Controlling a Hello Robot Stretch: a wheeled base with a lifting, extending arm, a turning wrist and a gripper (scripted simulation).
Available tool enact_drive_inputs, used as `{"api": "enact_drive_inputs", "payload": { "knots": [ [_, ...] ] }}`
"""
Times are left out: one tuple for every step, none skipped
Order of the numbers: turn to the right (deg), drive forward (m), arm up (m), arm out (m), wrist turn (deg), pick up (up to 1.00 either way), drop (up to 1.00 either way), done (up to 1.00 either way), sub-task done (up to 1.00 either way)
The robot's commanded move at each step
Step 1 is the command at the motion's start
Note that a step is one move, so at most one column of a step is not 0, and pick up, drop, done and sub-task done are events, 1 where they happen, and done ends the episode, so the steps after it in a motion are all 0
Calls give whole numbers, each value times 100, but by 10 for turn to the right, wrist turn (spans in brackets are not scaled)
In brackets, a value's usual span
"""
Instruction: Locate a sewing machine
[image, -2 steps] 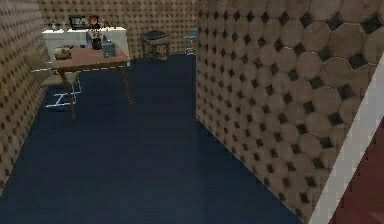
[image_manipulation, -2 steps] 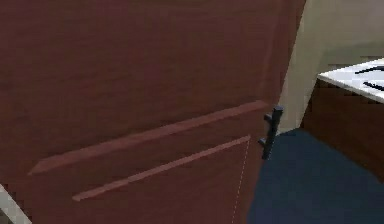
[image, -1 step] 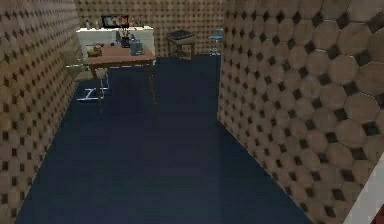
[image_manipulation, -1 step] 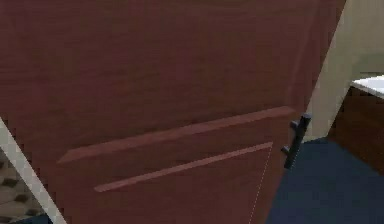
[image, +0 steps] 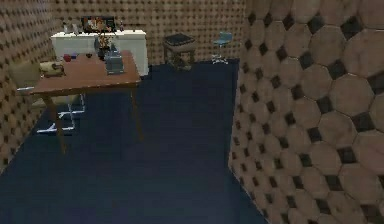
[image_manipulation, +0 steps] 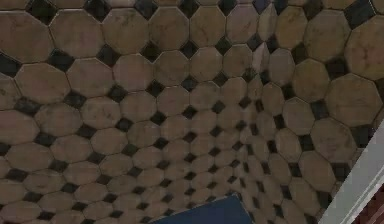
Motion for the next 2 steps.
{"api": "enact_drive_inputs", "payload": {
  "knots": [
    [0,100,0,0,0,0,0,0,0],
    [0,60,0,0,0,0,0,0,0]
  ]
}}
